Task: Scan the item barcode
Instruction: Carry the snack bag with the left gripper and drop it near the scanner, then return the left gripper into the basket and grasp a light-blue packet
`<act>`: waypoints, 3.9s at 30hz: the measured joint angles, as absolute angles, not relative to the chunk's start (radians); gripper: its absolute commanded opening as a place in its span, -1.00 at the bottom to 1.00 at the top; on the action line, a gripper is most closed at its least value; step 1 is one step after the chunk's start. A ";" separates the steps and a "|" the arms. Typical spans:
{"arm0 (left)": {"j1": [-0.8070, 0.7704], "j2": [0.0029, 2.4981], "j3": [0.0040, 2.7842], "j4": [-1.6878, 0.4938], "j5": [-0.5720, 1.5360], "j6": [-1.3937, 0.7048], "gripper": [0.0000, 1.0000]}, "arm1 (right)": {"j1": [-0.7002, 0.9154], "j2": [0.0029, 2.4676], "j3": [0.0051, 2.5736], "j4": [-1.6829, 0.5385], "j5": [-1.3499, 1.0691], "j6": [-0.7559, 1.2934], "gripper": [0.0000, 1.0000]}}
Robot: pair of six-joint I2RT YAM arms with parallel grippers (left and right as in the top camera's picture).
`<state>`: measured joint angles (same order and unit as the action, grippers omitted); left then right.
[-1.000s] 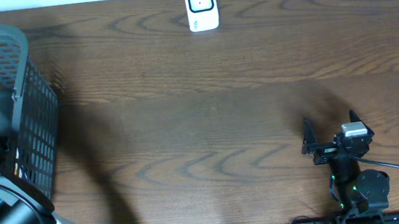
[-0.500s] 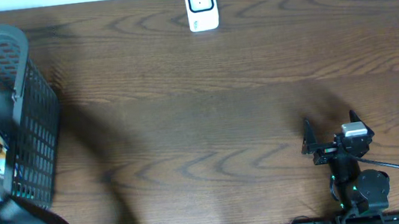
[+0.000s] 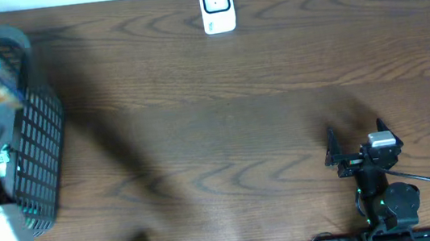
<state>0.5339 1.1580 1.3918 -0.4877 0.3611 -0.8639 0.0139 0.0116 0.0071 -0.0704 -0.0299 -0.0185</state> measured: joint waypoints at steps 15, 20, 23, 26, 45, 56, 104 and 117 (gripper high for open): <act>-0.158 1.315 1.393 -0.629 0.360 -0.570 -0.80 | 0.014 0.012 0.007 -0.070 -0.030 -0.019 0.99; -0.358 1.544 1.393 -0.557 0.354 -0.551 -0.79 | 0.014 0.012 0.007 -0.071 -0.030 -0.018 0.98; -0.437 1.679 1.393 -0.435 0.339 -0.554 -0.78 | 0.014 0.012 0.007 -0.070 -0.030 -0.019 0.99; -0.490 1.799 1.393 -0.355 0.324 -0.570 -0.69 | 0.014 0.012 0.007 -0.070 -0.030 -0.018 0.98; -0.494 1.714 1.393 -0.237 0.334 -0.552 0.04 | 0.014 0.012 0.007 -0.070 -0.030 -0.019 0.99; 0.250 1.304 1.409 -0.385 0.177 -0.484 0.92 | 0.014 0.012 0.007 -0.070 -0.030 -0.018 0.99; 0.653 1.946 1.407 -0.648 -0.313 -0.597 -0.48 | 0.014 0.012 0.007 -0.070 -0.030 -0.019 0.99; 0.619 1.285 1.404 -0.589 0.117 -0.780 -0.48 | 0.014 0.012 0.007 -0.071 -0.030 -0.018 0.99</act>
<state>0.6186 1.2846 1.4040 -0.5892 0.1165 -0.7799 0.0139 0.0120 0.0071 -0.0708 -0.0296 -0.0181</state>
